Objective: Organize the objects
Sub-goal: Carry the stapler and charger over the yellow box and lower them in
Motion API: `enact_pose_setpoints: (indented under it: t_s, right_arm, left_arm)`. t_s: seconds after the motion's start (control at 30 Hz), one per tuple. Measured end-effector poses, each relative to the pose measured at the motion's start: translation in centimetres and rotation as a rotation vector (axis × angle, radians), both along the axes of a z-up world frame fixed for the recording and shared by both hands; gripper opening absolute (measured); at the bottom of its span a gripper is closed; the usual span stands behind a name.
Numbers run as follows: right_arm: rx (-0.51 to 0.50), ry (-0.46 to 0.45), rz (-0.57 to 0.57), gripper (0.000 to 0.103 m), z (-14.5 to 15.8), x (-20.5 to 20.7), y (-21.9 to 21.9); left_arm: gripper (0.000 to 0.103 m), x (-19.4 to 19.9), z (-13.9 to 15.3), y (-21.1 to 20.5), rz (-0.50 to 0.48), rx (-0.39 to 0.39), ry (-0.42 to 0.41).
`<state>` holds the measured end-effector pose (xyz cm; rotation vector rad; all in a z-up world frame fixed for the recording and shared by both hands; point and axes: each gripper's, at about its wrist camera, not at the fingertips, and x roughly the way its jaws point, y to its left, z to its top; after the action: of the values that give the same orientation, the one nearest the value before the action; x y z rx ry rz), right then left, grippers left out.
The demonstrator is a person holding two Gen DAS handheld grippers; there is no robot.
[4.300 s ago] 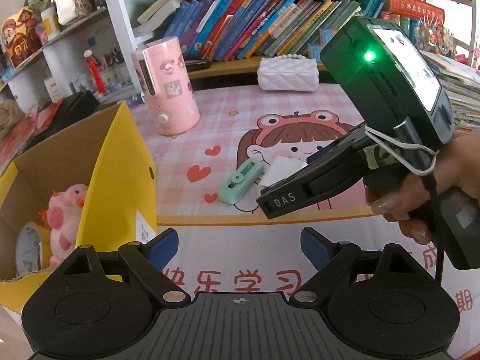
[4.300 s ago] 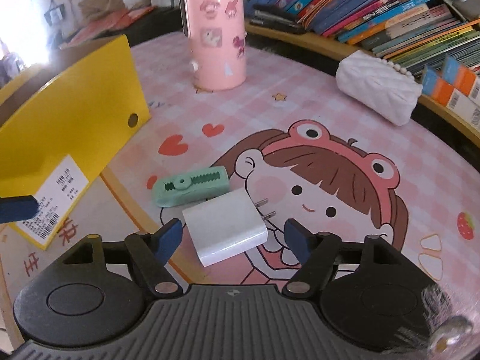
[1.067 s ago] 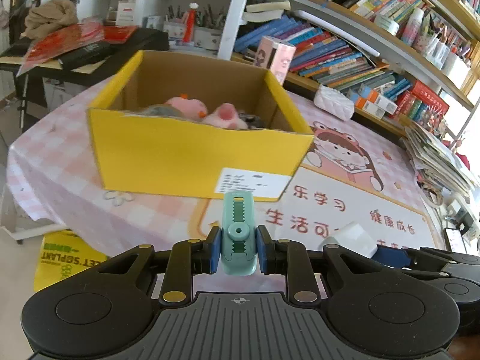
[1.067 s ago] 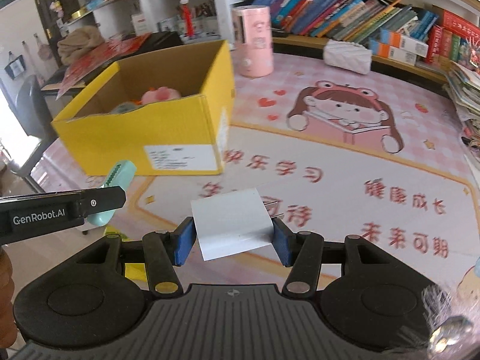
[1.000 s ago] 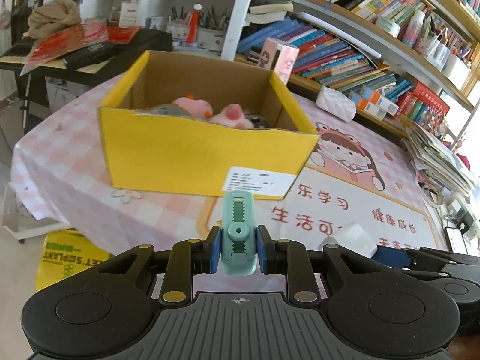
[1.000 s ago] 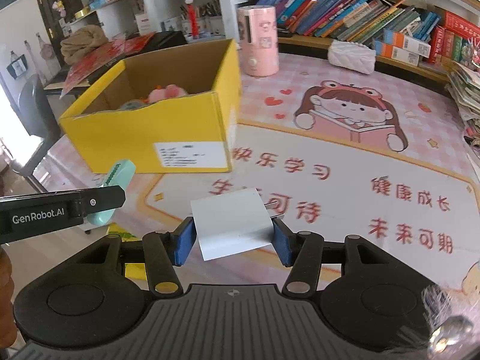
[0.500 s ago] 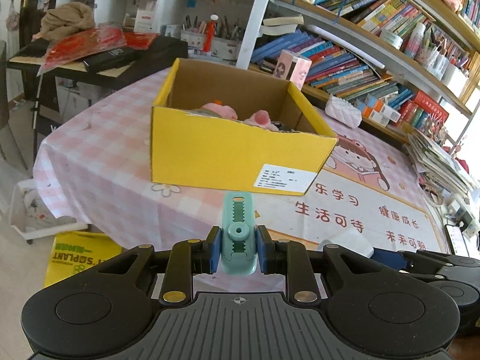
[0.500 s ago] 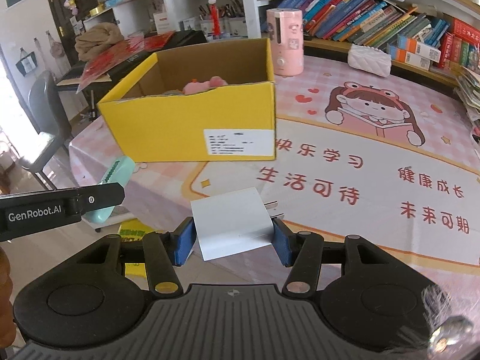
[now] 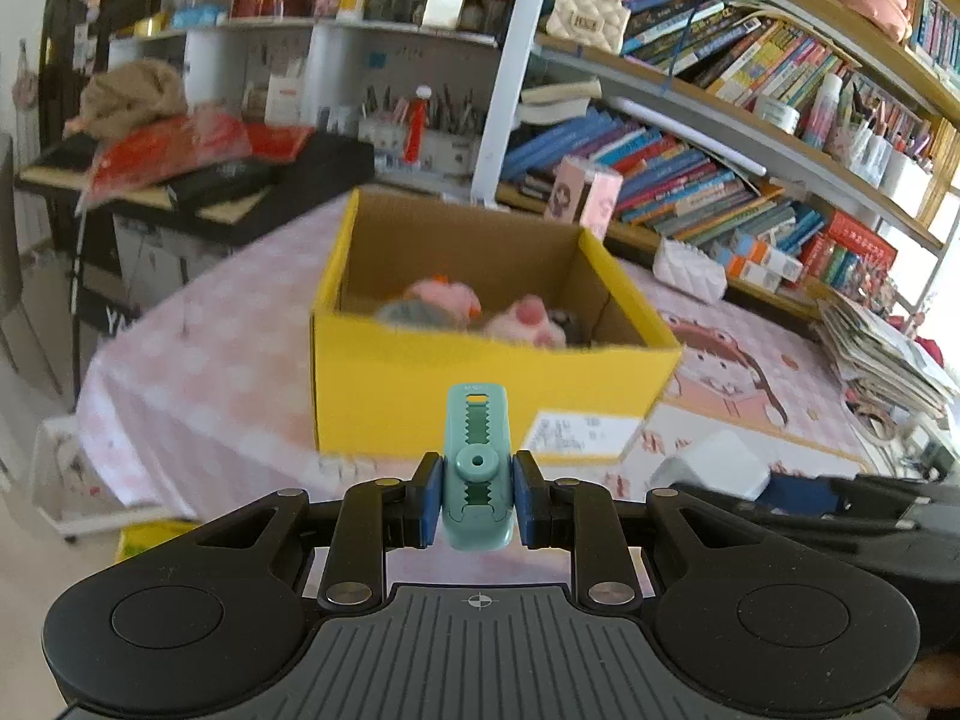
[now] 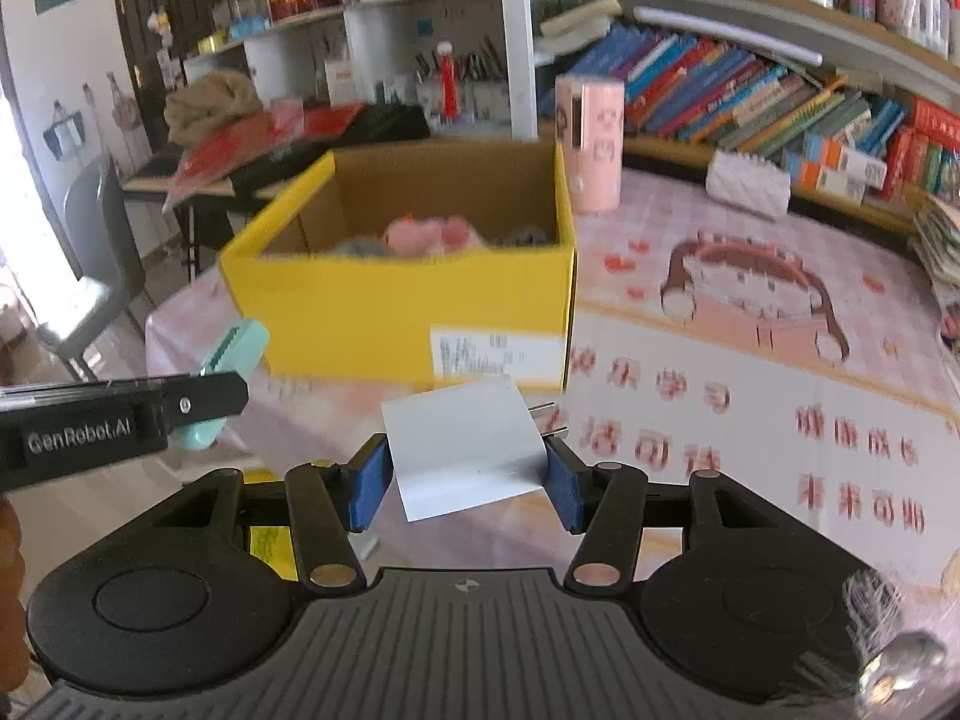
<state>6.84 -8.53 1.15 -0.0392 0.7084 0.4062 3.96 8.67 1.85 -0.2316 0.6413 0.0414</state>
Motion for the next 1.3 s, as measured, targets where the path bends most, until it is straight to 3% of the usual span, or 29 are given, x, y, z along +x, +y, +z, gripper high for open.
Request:
enact_pose_setpoints:
  t_s: [0.3,0.63,1.3]
  right_arm:
    - [0.045,-0.097,0.035,0.052,3.1,5.9,0.9]
    - [0.053,-0.166,0.099,0.052,4.4,13.3,1.6]
    - [0.017,-0.096,0.195,0.052,1.0,21.7,3.0]
  left_arm:
    - [0.023,5.2,1.7,0.6,0.059,0.037,-0.059]
    - [0.023,11.7,0.5,-0.4,0.096,0.086,-0.027]
    - [0.023,18.5,-3.6,-2.5,0.076,0.197,0.129]
